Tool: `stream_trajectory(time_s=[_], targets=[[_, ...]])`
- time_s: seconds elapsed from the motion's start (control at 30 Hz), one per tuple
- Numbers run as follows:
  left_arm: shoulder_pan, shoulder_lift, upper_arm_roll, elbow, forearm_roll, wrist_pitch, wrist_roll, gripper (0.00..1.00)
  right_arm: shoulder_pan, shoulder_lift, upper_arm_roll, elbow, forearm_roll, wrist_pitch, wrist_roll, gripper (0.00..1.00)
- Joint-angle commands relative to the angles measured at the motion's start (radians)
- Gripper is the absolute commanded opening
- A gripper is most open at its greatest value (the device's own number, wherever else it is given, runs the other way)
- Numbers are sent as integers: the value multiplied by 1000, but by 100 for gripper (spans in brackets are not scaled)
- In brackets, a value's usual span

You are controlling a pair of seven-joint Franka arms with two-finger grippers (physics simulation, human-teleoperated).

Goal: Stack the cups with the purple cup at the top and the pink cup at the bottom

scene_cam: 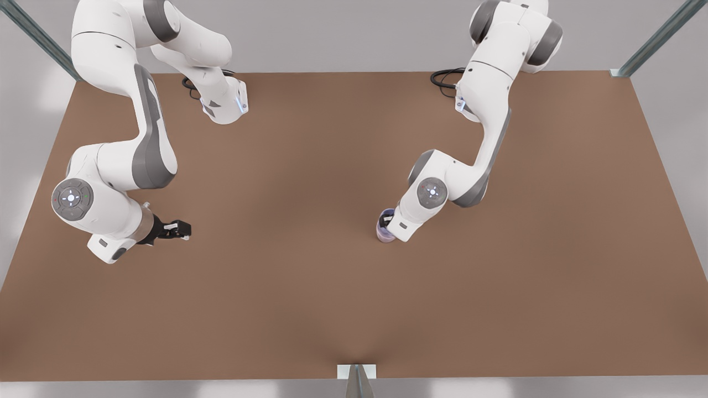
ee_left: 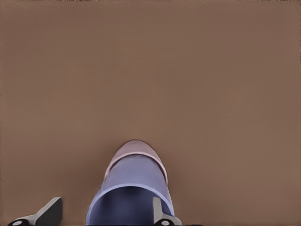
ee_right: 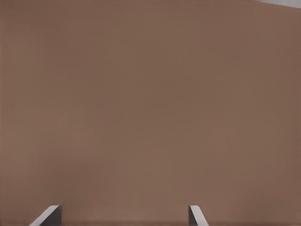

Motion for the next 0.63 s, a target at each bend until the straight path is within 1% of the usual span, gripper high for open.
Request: stream_trajectory(time_s=[0.0,0.17,0.2,0.23,0.27,0.3,0.37,0.43,0.47,0.5,0.53,0.6], targets=[[2,-11,0,1,17,-17,-56,99,0,-1,0,1,1,-3,-33,100],[3,-33,0,2,17,-49,-60,99,-4,3,0,0,1,-14,-34,100],[12,-78,11,11,34,-138,-37,99,-9,3,-1,-1,22,-36,-33,100],[57,-144,17,16,95,-263,112,99,-21,9,-1,1,48,-45,-31,100],[113,-205,56,28,99,-363,340,99,-21,9,-1,2,50,-45,-30,100],[149,-247,99,28,102,-408,518,99,-21,9,-1,2,50,-45,-30,100],[209,-294,104,28,206,-451,658,100,-21,9,-1,2,50,-45,-30,100],[224,-304,109,30,208,-466,644,100,-21,9,-1,2,50,-45,-30,100],[253,-299,109,65,200,-488,642,100,-21,9,-1,2,50,-45,-30,100],[259,-245,133,143,197,-556,650,100,-21,9,0,4,50,-45,-30,100],[261,-219,135,183,198,-593,655,100,-21,10,-1,2,50,-45,-30,100],[265,-219,162,191,195,-610,656,100,-23,9,-1,2,50,-45,-31,100]])
